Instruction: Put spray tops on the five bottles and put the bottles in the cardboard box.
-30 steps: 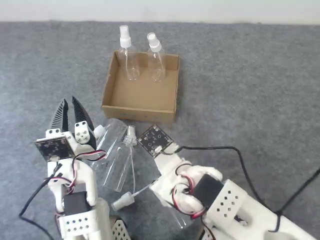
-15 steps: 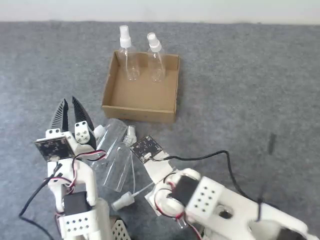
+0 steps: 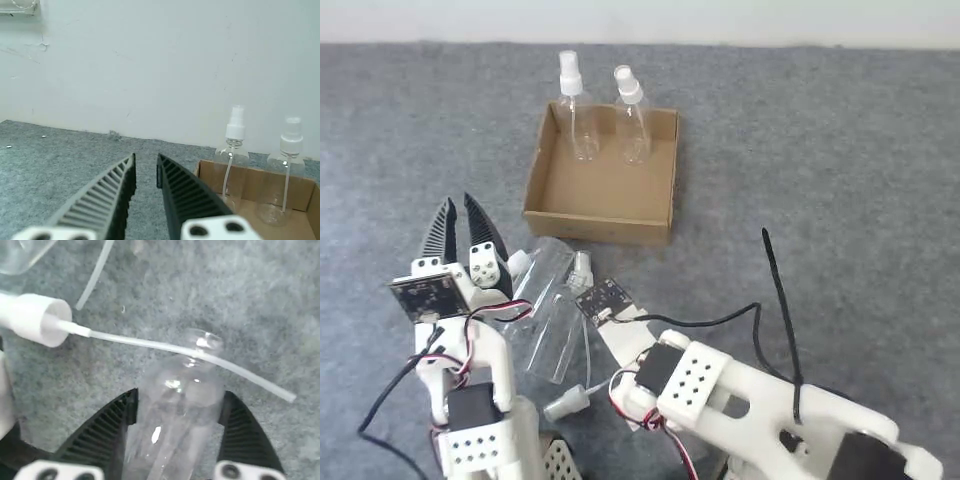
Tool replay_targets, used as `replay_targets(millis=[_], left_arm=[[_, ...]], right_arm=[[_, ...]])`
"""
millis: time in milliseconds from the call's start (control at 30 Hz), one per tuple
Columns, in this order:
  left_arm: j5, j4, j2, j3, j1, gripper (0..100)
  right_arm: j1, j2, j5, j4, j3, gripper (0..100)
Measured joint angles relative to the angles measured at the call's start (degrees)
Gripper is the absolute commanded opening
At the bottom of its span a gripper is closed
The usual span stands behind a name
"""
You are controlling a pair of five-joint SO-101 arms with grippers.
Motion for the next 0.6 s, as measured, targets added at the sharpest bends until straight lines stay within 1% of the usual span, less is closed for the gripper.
replay_targets(millis=[100, 333, 400, 600], left_arm=[[0.0, 0.0, 0.0, 0.0, 0.0, 7], [0.0, 0.0, 0.0, 0.0, 0.0, 7], [0.0, 0.0, 0.0, 0.0, 0.0, 7], [0.0, 0.0, 0.0, 0.0, 0.0, 7]], right_arm=[[0.1, 0.2, 0.0, 0.0, 0.0, 4.6], [0.2, 0.2, 0.7, 0.0, -0.2, 3.8], [1.8, -1.0, 3.3, 0.0, -0.2, 3.8], [9.8, -6.7, 13.1, 0.0, -0.2, 3.8]])
